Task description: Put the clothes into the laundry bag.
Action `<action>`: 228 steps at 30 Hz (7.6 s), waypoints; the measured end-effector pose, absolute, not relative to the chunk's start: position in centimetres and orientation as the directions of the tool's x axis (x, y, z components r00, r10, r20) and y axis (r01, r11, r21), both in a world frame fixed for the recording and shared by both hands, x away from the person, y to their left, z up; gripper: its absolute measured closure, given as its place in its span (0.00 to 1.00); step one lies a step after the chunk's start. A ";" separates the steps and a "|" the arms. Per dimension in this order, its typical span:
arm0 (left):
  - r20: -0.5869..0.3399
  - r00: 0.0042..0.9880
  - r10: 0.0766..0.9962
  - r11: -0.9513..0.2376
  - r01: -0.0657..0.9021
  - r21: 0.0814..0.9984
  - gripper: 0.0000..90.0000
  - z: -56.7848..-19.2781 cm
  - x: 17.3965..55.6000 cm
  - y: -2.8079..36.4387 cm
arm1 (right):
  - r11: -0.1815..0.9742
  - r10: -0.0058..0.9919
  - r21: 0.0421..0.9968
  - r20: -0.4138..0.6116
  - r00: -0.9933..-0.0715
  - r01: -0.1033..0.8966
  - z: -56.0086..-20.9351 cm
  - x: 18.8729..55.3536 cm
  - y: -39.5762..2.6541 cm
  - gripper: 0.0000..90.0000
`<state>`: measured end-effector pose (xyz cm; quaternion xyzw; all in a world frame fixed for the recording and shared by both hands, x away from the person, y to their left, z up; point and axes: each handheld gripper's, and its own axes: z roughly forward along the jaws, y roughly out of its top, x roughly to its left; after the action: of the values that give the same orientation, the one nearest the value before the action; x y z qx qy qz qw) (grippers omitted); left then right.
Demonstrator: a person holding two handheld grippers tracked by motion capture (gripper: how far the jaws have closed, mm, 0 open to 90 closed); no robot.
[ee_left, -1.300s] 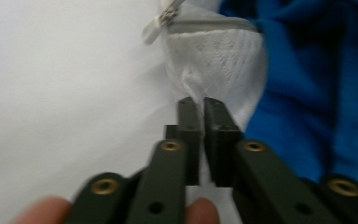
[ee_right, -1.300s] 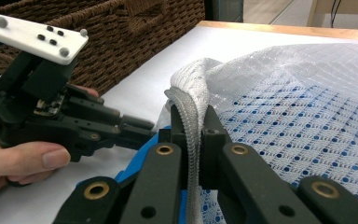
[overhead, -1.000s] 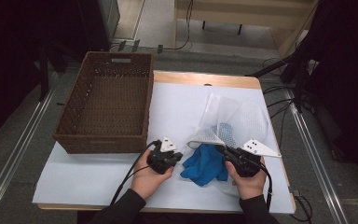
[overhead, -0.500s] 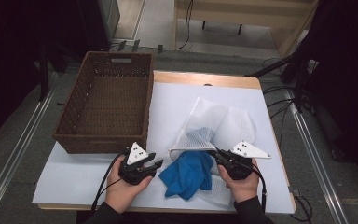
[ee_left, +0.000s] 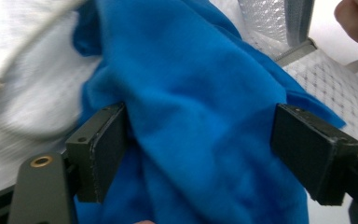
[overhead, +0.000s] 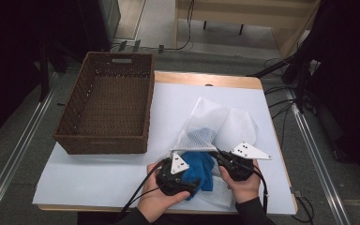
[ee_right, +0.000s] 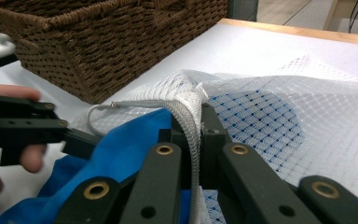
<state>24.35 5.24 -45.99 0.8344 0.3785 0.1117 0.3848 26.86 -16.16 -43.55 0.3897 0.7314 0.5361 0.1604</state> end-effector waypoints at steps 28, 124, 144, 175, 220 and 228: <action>-0.179 0.640 0.748 -0.200 0.474 0.858 0.86 -43.0 28.4 2.6 | 0.077 0.730 0.935 0.183 -0.659 0.345 -41.5 25.7 -16.0 0.99; -0.318 0.624 0.714 -0.196 0.614 0.765 0.44 -47.7 29.5 2.5 | 0.077 0.745 0.914 0.213 -0.632 0.399 -43.4 26.7 -16.4 0.99; -0.290 0.577 0.764 -0.220 0.655 0.723 0.93 -47.9 29.4 0.8 | 0.071 0.747 0.911 0.222 -0.626 0.407 -43.6 26.8 -16.4 0.99; -0.162 0.531 0.832 -0.184 0.538 0.823 0.47 -46.5 27.1 11.9 | 0.130 0.764 0.891 0.190 -0.617 0.436 -44.8 26.2 -17.3 0.99; -0.188 0.587 0.788 -0.289 0.621 0.728 0.92 -47.6 27.3 13.4 | 0.217 0.893 0.742 0.111 -0.436 0.634 -48.5 21.7 -20.6 0.92; -0.253 0.636 0.729 -0.291 0.623 0.726 1.00 -47.6 26.3 13.2 | 0.170 0.934 0.721 0.099 -0.343 0.672 -48.0 22.0 -24.0 0.99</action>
<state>26.32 13.17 -47.62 0.8008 0.4220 0.0633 0.4202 22.01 -24.04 -47.97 0.5415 0.7415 0.3489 0.1880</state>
